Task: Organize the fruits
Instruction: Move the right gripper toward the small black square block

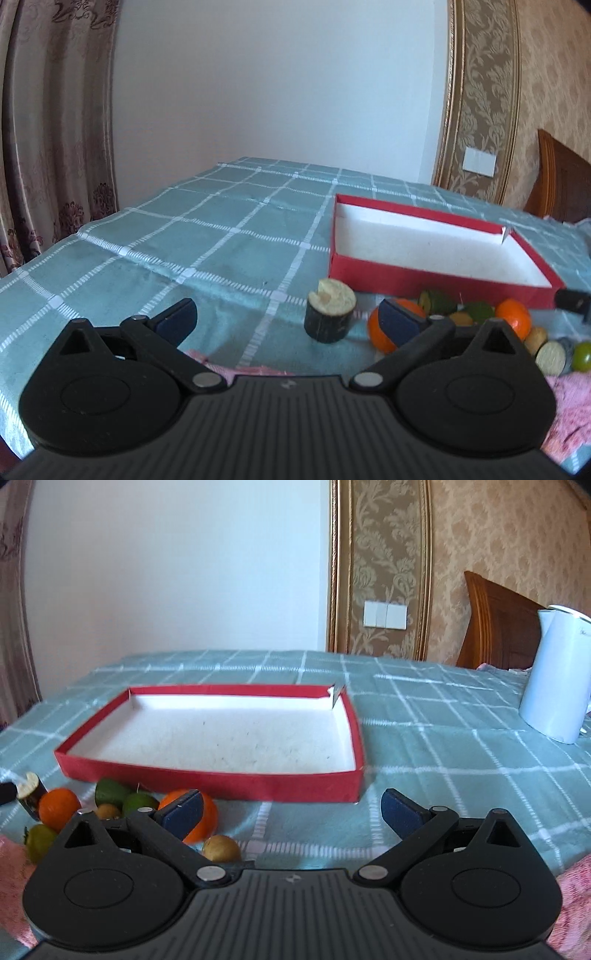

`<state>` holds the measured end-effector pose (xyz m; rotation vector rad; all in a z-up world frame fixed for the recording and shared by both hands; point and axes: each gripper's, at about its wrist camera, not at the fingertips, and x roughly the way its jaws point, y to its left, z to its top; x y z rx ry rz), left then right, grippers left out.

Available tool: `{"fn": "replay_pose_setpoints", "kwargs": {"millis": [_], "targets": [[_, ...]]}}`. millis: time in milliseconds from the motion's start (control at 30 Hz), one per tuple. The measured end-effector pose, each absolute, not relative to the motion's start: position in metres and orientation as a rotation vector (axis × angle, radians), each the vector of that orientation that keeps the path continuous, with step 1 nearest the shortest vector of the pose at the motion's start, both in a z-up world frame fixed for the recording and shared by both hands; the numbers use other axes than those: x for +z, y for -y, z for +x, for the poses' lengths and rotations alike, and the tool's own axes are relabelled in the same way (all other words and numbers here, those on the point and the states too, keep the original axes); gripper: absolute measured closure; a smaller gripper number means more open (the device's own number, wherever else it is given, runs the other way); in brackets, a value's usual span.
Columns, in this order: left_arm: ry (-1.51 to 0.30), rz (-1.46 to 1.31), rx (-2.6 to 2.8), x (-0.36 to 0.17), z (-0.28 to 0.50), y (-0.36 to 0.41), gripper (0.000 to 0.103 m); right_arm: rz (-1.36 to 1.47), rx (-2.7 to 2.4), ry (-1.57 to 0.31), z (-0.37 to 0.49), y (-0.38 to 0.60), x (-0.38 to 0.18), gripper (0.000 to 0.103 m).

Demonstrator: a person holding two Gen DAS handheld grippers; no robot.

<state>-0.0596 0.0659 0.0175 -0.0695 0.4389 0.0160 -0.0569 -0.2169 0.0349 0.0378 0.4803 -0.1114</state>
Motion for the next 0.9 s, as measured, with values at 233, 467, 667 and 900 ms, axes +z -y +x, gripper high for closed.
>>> {"fn": "replay_pose_setpoints", "kwargs": {"millis": [233,467,667,900], "targets": [[-0.421,0.005,0.000,0.009,-0.062,-0.052,0.000,0.053,-0.077,-0.409,-0.081,0.237,0.039,0.000],[-0.424,0.019,0.009,-0.003,-0.060,-0.051,0.000,0.027,-0.009,-0.375,-0.100,0.248,0.042,0.000],[-0.423,0.020,0.014,-0.004,-0.057,-0.052,0.000,-0.039,0.038,-0.371,-0.105,0.233,0.037,0.000],[-0.417,0.016,0.038,-0.003,-0.054,-0.051,0.000,-0.063,0.062,-0.383,-0.105,0.216,0.033,0.000]]}}
